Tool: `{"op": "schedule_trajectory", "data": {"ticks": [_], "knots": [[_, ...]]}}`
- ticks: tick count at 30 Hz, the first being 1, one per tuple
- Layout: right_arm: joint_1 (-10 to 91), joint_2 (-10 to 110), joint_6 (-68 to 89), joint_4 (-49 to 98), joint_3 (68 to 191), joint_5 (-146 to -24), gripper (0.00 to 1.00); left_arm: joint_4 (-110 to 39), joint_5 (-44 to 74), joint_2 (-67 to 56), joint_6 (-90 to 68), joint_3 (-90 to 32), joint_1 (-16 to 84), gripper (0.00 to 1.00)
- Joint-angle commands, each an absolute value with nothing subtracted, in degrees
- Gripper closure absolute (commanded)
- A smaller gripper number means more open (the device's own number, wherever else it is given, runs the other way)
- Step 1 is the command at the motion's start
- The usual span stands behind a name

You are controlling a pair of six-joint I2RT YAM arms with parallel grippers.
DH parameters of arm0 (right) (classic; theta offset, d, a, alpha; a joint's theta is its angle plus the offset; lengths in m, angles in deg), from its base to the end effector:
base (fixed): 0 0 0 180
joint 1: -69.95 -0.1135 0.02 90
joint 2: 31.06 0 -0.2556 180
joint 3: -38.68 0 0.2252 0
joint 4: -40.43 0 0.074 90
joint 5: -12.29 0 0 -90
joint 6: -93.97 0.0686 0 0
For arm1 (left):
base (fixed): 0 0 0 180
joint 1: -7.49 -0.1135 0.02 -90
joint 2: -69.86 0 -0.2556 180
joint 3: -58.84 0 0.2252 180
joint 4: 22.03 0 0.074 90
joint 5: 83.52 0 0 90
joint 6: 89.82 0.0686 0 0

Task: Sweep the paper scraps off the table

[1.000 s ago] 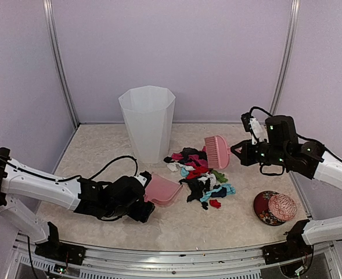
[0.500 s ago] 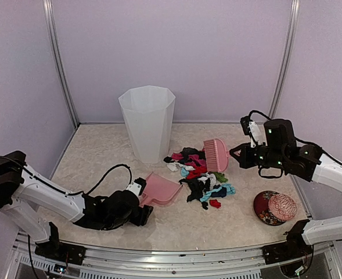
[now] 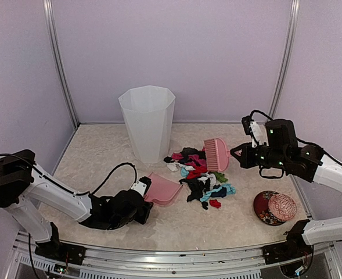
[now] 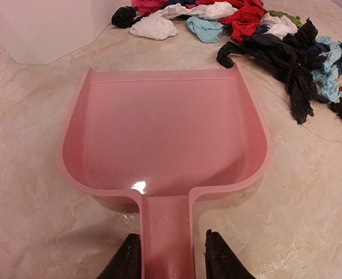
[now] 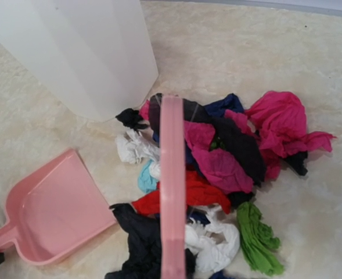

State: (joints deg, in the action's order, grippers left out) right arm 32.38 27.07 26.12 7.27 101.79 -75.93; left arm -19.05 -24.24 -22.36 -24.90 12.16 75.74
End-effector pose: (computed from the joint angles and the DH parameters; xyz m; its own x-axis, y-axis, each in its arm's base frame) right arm 0.1876 0.1416 0.2828 -0.5683 0.0383 -0.8219 -0.4032 0.8578 0.3188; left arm 0.1384 -0.2523 0.1182 -0.5064 0.2858 -0.8136 0.4907 0.8713 0.0007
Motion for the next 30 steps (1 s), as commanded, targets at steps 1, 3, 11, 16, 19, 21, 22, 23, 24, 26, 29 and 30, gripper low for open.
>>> {"op": "schedule_trajectory", "data": {"ticks": [1,3,11,16,19,21,22,23,24,26,29,30], "knots": [[33.1,26.5,26.4,8.3,101.6,-76.0,1.00,-18.8,-25.3,-22.9,-23.6,10.5,76.0,0.67],[33.1,26.6,26.3,8.3,101.8,-76.0,1.00,-18.8,-25.2,-22.7,-23.4,10.5,76.0,0.70],[33.1,27.1,25.9,8.1,102.9,-75.3,1.00,-20.6,-25.0,-23.9,-22.8,9.6,76.0,0.77],[33.1,27.5,25.7,7.8,103.5,-75.4,1.00,-21.3,-25.7,-24.0,-22.6,9.5,75.8,0.64],[33.1,27.4,25.7,7.8,103.6,-75.4,1.00,-21.4,-25.8,-24.2,-22.6,9.5,75.5,0.62],[33.1,27.3,25.7,7.9,103.5,-75.5,1.00,-21.3,-25.6,-24.4,-22.7,9.5,75.3,0.62],[33.1,27.4,25.7,7.9,103.5,-75.5,1.00,-21.3,-25.4,-24.5,-22.6,9.5,75.2,0.62],[33.1,27.3,25.8,7.9,103.4,-75.6,1.00,-21.2,-25.2,-24.6,-22.6,9.5,75.1,0.62],[33.1,27.3,25.8,7.9,103.4,-75.6,1.00,-21.2,-25.0,-24.6,-22.7,9.5,75.0,0.62],[33.1,27.2,25.8,7.9,103.3,-75.5,1.00,-21.1,-24.7,-24.7,-22.7,9.6,74.8,0.62],[33.1,27.1,25.9,7.9,103.2,-75.6,1.00,-20.9,-24.4,-24.6,-22.5,9.7,74.7,0.66],[33.1,27.2,25.9,7.9,103.2,-75.6,1.00,-20.7,-24.2,-24.6,-22.3,9.7,74.6,0.68]]}}
